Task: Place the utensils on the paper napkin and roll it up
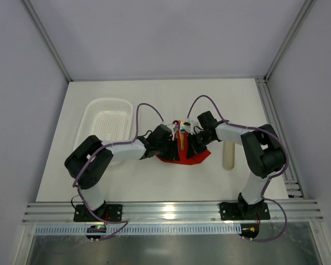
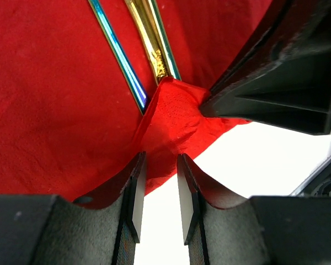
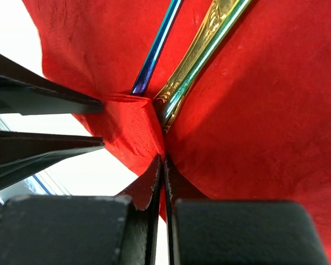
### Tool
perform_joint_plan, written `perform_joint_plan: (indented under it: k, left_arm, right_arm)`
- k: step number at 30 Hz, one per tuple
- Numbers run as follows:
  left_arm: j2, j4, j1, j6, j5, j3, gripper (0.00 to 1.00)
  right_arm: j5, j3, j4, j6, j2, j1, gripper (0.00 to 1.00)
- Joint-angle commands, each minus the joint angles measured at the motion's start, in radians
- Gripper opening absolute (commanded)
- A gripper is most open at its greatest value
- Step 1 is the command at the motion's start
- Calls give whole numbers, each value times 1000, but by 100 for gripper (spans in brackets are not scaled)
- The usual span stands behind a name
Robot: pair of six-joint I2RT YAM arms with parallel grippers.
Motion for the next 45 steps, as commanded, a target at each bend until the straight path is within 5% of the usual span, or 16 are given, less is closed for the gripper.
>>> perform_joint_plan:
  k: [1, 12, 18, 29, 45]
  left_arm:
    - [9, 44, 0, -14, 6, -17, 33]
    - [-4, 69, -1, -20, -11, -57, 33]
    - [-9, 52, -3, -26, -11, -53, 33]
    - [-33, 49, -15, -38, -26, -76, 33]
    - [-107, -55, -41, -37, -63, -11, 38]
  right_arm:
    - [9, -9, 29, 23, -39, -3, 6]
    - [172, 14, -45, 152, -196, -3, 19]
    - [209, -68, -3, 354, -276, 4, 4]
    - [198, -207, 159, 490, -324, 57, 4]
    - [388, -214, 115, 526, -255, 85, 4]
